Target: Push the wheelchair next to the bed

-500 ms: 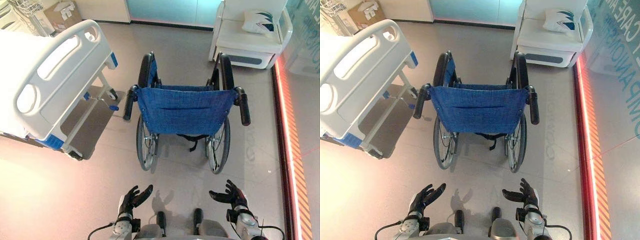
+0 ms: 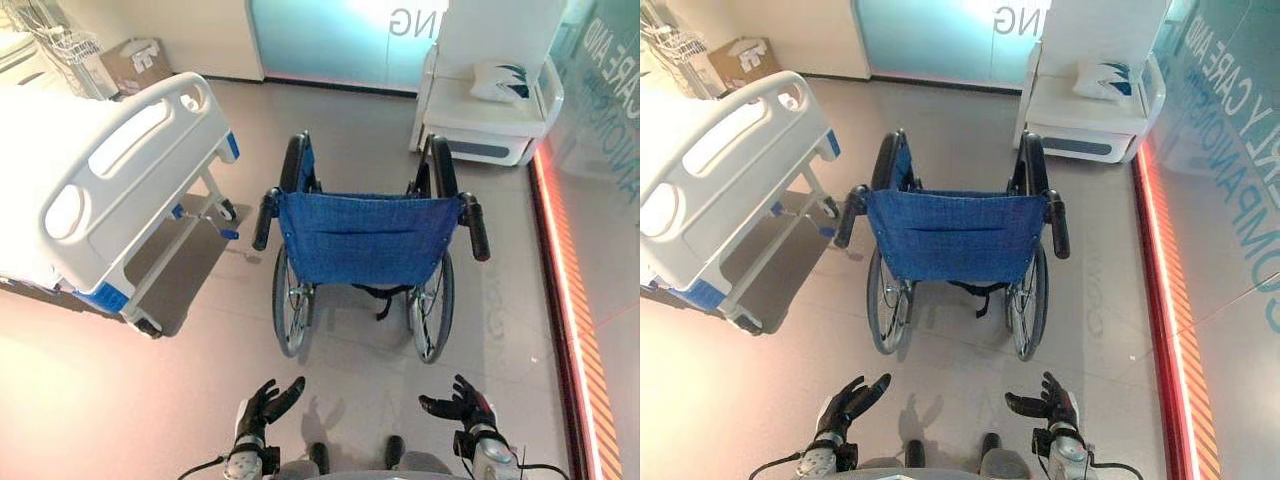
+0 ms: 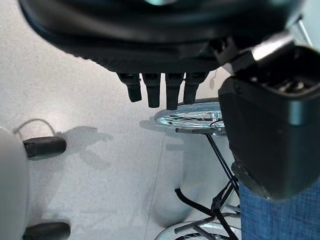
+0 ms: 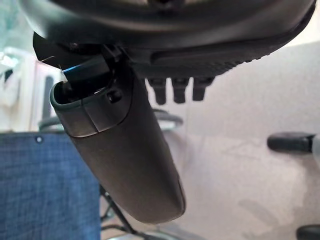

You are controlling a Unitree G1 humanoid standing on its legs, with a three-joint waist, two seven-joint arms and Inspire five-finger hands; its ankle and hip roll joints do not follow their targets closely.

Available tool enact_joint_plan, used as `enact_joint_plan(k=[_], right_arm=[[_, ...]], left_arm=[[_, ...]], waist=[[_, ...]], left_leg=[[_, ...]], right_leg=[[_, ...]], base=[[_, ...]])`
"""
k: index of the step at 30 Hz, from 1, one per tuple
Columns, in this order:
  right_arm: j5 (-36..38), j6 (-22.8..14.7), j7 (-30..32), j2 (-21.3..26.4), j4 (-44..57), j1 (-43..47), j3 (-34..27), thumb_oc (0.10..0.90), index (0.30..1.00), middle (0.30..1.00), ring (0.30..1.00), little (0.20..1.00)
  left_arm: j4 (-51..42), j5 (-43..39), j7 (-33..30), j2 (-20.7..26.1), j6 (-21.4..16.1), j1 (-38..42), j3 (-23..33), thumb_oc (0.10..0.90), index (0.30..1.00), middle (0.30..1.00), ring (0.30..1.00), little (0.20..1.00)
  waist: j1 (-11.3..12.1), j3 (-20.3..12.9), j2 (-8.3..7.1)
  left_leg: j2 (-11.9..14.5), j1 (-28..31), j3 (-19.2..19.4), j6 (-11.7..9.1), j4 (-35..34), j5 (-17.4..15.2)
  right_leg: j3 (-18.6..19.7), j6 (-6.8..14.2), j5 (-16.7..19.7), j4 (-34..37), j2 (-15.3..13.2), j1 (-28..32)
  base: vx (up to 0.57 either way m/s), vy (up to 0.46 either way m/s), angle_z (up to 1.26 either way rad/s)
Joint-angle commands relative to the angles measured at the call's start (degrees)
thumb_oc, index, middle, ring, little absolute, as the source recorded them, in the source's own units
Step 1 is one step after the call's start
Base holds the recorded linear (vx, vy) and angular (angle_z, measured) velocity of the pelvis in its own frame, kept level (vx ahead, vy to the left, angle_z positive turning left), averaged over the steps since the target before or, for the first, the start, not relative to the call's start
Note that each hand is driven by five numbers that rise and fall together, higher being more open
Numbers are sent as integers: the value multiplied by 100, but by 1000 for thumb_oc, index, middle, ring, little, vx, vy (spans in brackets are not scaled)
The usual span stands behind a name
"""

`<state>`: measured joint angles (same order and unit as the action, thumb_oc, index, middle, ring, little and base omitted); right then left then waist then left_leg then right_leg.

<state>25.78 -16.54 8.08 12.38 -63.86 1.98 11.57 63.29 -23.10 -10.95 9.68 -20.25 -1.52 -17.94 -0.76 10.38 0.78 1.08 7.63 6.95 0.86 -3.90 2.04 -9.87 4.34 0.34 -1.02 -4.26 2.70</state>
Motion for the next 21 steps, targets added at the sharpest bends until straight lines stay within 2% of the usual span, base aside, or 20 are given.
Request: enact_joint_plan(k=[1, 3, 6, 7, 10, 12, 15, 21], right_arm=[[423, -389, 275, 354, 490, 461, -231, 800, 900, 900, 900, 900], [758, -375, 380, 749, 814, 670, -621, 800, 900, 900, 900, 900], [817, -324, 404, 962, 885, 804, -784, 800, 900, 900, 900, 900], [925, -163, 323, 1313, 932, 1067, -980, 800, 900, 900, 900, 900], [1029, 85, 391, 1817, 1167, 1559, -1113, 800, 900, 900, 900, 900], [1131, 239, 503, 2131, 1282, 1961, -1120, 800, 900, 900, 900, 900], [1177, 280, 897, 2576, 1261, 2692, -992, 800, 900, 900, 900, 900], [1038, 449, 1649, 2964, 1404, 3612, -674, 800, 900, 900, 900, 900]], left_arm=[[-551, -311, -340, 70, -599, 439, 230, 800, 900, 900, 900, 900], [-1049, -310, -727, 429, -386, 689, 619, 800, 900, 900, 900, 900], [-1214, -292, -922, 561, -318, 807, 721, 800, 900, 900, 900, 900], [-1400, -267, -1104, 794, -240, 1026, 843, 800, 900, 900, 900, 900], [-1705, -495, -1188, 1289, -19, 1358, 1017, 800, 900, 900, 900, 900], [-1860, -629, -1241, 1661, 70, 1640, 1097, 800, 900, 900, 900, 900], [-1902, -875, -1525, 2072, 105, 2179, 1028, 800, 900, 900, 900, 900], [-1961, -1165, -1854, 2598, 35, 3000, 890, 800, 900, 900, 900, 900]], waist=[[60, 69, 21], [75, 8, -11], [75, 0, -1], [69, -13, 24], [55, -57, 61], [39, -69, 85], [13, -100, 133], [-3, -104, 177]], left_leg=[[-181, -333, -98, 84, 523, -683], [-151, -263, -77, 67, 496, -706], [-141, -225, -70, 64, 478, -713], [-131, -176, -64, 52, 455, -710], [-135, -151, -64, 29, 435, -697], [-152, -134, -92, 18, 420, -682], [-179, -127, -112, -7, 410, -667], [-206, -185, -139, -38, 425, -652]], right_leg=[[-140, -77, -466, -455, -22, -137], [-148, -68, -475, -407, -12, -61], [-148, -69, -481, -387, -8, -23], [-151, -65, -484, -375, -9, 16], [-165, -80, -486, -350, -16, 43], [-158, -83, -486, -344, -20, 54], [-167, -83, -488, -316, -43, 76], [-180, -91, -490, -265, -56, 80]], base=[[56, -67, 1], [54, -61, 3], [16, -11, 1], [0, 0, 0], [19, 19, -1], [15, 49, -6], [12, 60, 0], [-9, 20, 2]])
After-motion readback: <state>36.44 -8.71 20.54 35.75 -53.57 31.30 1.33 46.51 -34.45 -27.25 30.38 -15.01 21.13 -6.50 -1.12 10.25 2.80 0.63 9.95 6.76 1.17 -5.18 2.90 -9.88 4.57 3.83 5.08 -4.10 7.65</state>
